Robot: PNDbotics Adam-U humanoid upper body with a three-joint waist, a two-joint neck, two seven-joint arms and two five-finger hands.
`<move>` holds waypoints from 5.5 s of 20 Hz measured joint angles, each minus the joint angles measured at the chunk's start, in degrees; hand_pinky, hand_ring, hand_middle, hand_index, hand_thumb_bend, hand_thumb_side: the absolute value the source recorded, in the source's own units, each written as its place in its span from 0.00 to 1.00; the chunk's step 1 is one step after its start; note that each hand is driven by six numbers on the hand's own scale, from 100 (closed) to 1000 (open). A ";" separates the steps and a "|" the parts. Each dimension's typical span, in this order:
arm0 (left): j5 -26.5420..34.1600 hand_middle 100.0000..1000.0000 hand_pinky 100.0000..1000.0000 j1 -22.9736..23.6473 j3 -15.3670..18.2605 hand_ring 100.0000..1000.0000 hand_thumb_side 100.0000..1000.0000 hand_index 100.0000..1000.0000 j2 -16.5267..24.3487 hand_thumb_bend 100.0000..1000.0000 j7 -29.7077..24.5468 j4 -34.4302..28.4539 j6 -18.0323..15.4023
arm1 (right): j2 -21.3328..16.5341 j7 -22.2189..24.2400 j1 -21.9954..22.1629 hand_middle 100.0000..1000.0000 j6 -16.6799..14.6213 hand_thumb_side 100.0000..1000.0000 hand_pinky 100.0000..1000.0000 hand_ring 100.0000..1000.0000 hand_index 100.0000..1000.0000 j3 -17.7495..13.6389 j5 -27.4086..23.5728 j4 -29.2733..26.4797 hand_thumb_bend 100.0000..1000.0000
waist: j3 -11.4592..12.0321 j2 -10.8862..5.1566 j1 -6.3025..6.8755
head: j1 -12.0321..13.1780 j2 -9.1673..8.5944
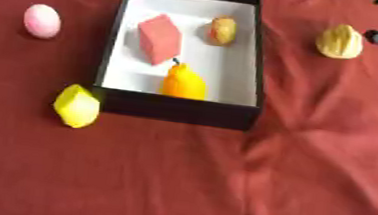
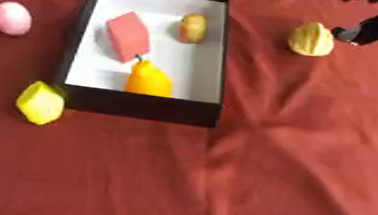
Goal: Pick up objects on the table and place them in the box.
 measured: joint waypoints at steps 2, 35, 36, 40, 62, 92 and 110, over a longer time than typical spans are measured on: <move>-0.21 0.81 0.60 -0.02 0.00 0.80 0.88 0.75 0.01 0.20 -0.26 0.00 0.13 | -0.78 1.39 0.03 0.79 -0.67 0.00 0.93 0.92 0.94 0.01 -1.02 -0.36 0.28 | 0.02 0.18 -0.20 | -0.03 0.00; -0.45 0.82 0.60 -1.04 -0.38 0.80 0.88 0.75 0.07 0.19 -1.49 0.01 0.36 | -0.32 15.85 -2.23 0.81 -6.03 0.00 0.92 0.92 0.93 2.15 5.23 0.25 0.28 | 1.30 0.76 -0.62 | -2.43 0.00; -0.45 0.82 0.60 -1.04 -0.38 0.80 0.88 0.75 0.07 0.19 -1.50 0.01 0.36 | -0.30 15.94 -2.23 0.81 -6.08 0.00 0.92 0.92 0.93 2.15 5.57 0.38 0.28 | 1.30 0.78 -0.62 | -2.44 0.00; -0.45 0.82 0.60 -1.04 -0.38 0.80 0.89 0.75 0.07 0.19 -1.51 0.01 0.37 | -0.21 15.61 -2.33 0.81 -6.00 0.00 0.91 0.91 0.92 2.14 8.13 0.42 0.29 | 1.39 0.92 -0.62 | -2.66 0.00; -0.73 0.83 0.60 -1.34 -0.70 0.81 0.90 0.75 0.07 0.18 -1.97 0.05 0.49 | 1.07 10.09 -3.06 0.82 -3.10 0.00 0.91 0.94 0.92 0.26 15.54 2.18 0.29 | 2.78 3.07 -0.99 | -3.97 -0.11; -0.78 0.83 0.61 -1.48 -0.72 0.80 0.91 0.75 0.07 0.17 -2.24 0.05 0.47 | 2.70 1.80 -3.44 0.45 0.67 0.00 0.85 0.71 0.56 -1.61 19.50 8.11 0.27 | 3.06 3.37 -0.69 | -4.68 -1.04; -0.96 0.83 0.61 -0.49 -0.72 0.81 0.91 0.76 0.07 0.17 -2.60 0.35 0.77 | 1.81 1.74 -3.02 0.48 5.50 0.00 0.84 0.67 0.58 -0.65 11.11 3.16 0.26 | 1.65 1.37 -0.91 | -3.61 -0.46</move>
